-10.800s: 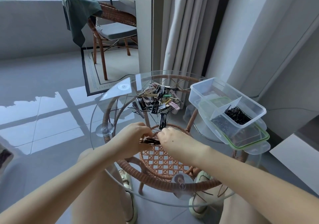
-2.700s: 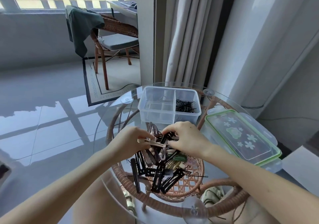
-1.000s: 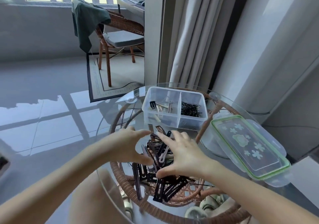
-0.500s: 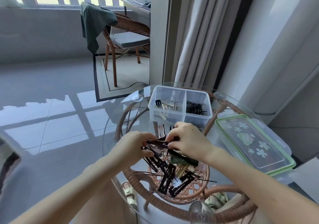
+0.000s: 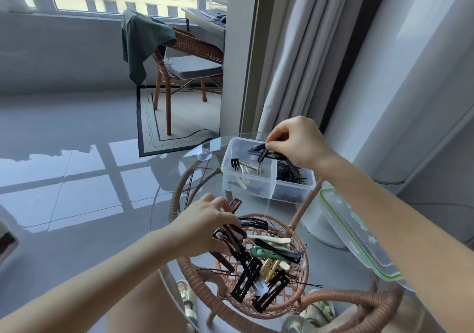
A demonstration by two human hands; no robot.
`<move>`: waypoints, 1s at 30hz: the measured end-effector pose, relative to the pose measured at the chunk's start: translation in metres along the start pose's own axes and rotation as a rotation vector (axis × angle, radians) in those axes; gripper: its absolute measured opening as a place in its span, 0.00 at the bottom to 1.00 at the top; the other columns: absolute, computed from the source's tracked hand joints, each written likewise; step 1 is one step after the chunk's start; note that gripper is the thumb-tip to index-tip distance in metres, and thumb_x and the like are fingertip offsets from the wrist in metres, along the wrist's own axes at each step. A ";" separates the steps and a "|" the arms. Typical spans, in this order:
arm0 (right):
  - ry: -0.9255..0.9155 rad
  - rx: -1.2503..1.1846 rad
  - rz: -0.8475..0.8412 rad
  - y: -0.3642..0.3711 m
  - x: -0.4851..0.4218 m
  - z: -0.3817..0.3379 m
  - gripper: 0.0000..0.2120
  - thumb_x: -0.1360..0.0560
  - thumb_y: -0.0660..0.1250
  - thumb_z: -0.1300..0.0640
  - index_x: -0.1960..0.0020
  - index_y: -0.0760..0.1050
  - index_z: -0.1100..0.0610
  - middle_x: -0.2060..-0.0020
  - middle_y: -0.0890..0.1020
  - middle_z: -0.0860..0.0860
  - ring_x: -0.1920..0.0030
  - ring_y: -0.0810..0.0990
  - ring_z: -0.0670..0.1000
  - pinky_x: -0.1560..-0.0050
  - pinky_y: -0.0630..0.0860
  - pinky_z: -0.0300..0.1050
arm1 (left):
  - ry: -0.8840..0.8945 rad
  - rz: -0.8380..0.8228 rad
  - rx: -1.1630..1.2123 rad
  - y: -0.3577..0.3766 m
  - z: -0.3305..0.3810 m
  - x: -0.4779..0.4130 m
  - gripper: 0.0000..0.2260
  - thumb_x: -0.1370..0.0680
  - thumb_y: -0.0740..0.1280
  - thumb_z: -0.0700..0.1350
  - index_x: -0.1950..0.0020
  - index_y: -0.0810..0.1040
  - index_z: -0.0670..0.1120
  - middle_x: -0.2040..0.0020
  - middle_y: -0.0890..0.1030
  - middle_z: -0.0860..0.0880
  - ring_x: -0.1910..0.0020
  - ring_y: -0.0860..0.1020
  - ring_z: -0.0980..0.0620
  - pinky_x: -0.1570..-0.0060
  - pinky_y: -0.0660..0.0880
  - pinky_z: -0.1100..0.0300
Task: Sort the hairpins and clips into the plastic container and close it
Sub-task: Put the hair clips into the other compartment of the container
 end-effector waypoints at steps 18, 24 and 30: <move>0.108 -0.022 -0.219 0.024 0.023 0.008 0.10 0.24 0.63 0.58 0.47 0.80 0.59 0.55 0.83 0.54 0.62 0.79 0.49 0.59 0.80 0.45 | 0.206 -0.098 -0.283 0.004 0.009 -0.034 0.11 0.21 0.57 0.42 0.44 0.76 0.39 0.49 0.77 0.44 0.53 0.77 0.46 0.50 0.77 0.53; 0.089 0.270 -0.631 0.051 0.115 0.030 0.34 0.33 0.71 0.40 0.31 0.67 0.52 0.40 0.75 0.49 0.40 0.73 0.49 0.43 0.70 0.41 | -0.007 -0.016 0.106 -0.032 -0.002 -0.025 0.11 0.23 0.62 0.48 0.50 0.80 0.43 0.56 0.82 0.48 0.60 0.80 0.50 0.55 0.79 0.55; 0.130 0.124 -0.509 0.067 0.126 0.038 0.25 0.32 0.72 0.44 0.39 0.72 0.53 0.51 0.76 0.49 0.52 0.73 0.49 0.52 0.70 0.42 | -0.191 0.186 0.374 -0.086 0.000 -0.040 0.11 0.24 0.64 0.44 0.55 0.82 0.37 0.61 0.85 0.41 0.64 0.83 0.46 0.60 0.81 0.52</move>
Point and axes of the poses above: each hand's wrist, its own x-axis away from the middle knuckle, its own y-axis out of the palm, z = x × y, the point moved 3 cm from there along -x, towards the middle knuckle
